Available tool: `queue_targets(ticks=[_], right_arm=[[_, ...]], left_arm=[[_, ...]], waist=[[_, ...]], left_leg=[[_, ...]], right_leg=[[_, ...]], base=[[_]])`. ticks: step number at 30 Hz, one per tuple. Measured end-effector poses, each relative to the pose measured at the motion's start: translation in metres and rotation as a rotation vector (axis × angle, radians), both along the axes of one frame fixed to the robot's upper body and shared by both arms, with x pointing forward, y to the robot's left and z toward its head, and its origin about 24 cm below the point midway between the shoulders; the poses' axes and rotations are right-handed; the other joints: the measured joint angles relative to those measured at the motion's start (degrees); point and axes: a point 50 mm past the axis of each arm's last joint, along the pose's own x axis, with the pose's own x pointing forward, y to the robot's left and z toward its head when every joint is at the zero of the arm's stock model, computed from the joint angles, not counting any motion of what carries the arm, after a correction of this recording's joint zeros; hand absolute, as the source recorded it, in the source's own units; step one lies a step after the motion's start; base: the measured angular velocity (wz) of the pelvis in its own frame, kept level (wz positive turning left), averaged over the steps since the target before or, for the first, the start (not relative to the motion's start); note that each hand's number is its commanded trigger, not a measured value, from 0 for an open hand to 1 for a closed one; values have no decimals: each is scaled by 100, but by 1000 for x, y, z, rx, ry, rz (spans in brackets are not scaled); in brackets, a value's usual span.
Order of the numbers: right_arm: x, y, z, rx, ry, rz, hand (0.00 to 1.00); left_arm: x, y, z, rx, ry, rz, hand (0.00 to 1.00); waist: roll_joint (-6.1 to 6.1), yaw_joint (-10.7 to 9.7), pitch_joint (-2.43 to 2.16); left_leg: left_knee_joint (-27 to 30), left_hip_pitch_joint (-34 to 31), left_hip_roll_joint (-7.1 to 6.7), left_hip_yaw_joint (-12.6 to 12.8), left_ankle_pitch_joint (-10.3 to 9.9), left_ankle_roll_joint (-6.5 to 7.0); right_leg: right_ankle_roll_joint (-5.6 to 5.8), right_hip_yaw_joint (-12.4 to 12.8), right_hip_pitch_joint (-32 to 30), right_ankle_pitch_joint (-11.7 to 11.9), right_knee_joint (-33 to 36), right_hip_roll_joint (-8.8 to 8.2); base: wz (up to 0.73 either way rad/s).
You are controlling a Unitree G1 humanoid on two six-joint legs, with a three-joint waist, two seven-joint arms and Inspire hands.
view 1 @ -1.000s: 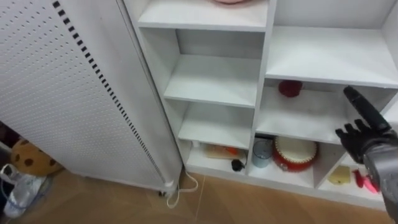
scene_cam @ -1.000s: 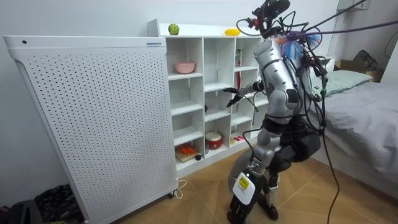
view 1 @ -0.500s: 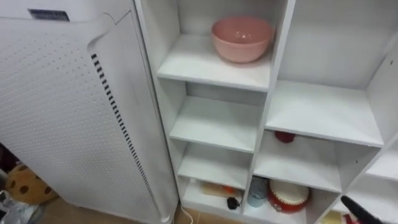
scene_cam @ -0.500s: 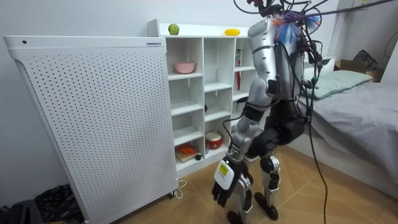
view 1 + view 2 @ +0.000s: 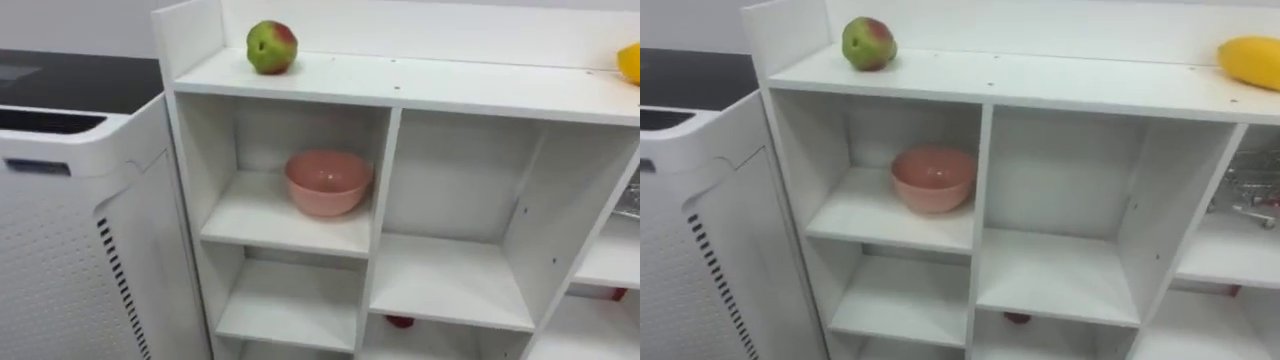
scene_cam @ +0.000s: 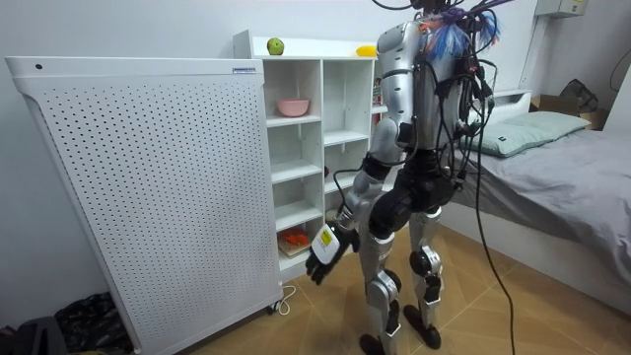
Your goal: Arrange fruit in the closet
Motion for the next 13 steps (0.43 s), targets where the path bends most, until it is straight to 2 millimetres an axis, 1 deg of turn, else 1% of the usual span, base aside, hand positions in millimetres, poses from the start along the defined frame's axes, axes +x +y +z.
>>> queue_targets(ticks=[1, 2, 3, 4, 6, 9, 11, 13], right_arm=[[-3, 6, -2, 8, 17, 44, 0], [-5, 9, -3, 9, 26, 73, 0], [-11, 15, -6, 14, 52, 127, 0], [-16, 20, -8, 20, 76, 163, 0], [-24, 23, -10, 21, 106, 193, 0], [-33, 22, -11, -1, 148, 239, 0], [-38, 21, -11, -14, 173, 263, 0], [-41, 22, -11, -23, 197, 308, 0]], left_arm=[[1, -1, 0, -1, -3, 4, 0], [1, -1, 0, -2, -3, 4, 0], [0, -1, 0, -2, -4, 5, 0], [0, 0, 0, -1, -5, 7, 0], [-1, -1, -1, -4, -5, 7, 0], [-6, 0, -2, -3, 11, 16, 0], [-9, 1, -3, -2, 21, 31, 0], [-19, 2, -4, -4, 40, 72, 0]], waist=[[-16, -63, 20], [-6, -80, 40], [-28, -96, 49], [-45, -94, 44], [-44, -92, 42], [-34, -130, 43], [-29, -126, 41], [-22, -130, 42]], left_leg=[[-49, 105, 8, 4, -3, -10], [-61, 155, 11, 13, -7, -17], [-94, 269, 24, 26, -23, -37], [-142, 362, 30, 31, -31, -46], [-178, 454, 30, 40, -36, -53], [-196, 522, 29, 41, -36, -53], [-249, 601, 31, 60, -37, -53], [-281, 682, 78, 170, -43, -61]], right_leg=[[0, 16, 91, 0, -32, 18], [0, 27, 145, 1, -73, 28], [1, 73, 247, 3, -129, 55], [2, 114, 319, 3, -158, 76], [2, 184, 377, 3, -185, 89], [2, 207, 420, 3, -188, 92], [0, 302, 449, 5, -183, 108], [-15, 416, 464, 25, -179, 140]], base=[[-7], [-13], [-15], [-16], [-13], [-7], [-15], [-23]])
